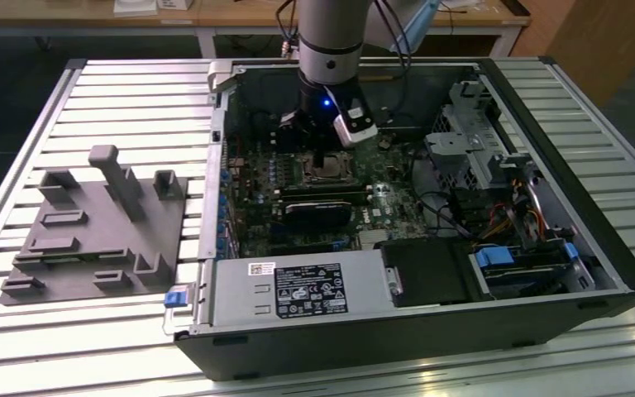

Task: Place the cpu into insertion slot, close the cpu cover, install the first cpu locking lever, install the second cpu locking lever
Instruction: 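Close the cpu cover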

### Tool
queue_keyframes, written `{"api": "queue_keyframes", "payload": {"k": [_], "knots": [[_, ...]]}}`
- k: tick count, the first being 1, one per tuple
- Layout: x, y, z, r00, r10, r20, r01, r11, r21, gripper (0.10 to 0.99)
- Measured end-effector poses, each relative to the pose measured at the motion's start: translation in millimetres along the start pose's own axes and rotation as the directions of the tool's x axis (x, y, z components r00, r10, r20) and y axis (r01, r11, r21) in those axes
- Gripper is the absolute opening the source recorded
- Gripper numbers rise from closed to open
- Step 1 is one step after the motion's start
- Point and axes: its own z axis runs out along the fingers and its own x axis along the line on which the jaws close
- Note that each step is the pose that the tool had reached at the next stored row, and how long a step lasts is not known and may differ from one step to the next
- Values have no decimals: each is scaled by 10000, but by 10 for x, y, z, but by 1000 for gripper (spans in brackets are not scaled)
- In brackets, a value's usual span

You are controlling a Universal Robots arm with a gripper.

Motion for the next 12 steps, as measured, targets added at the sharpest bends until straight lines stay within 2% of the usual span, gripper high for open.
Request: {"api": "queue_keyframes", "payload": {"k": [12], "knots": [[113, -17, 88, 10000, 1, 0, -1, 10000, 0, 106]]}}
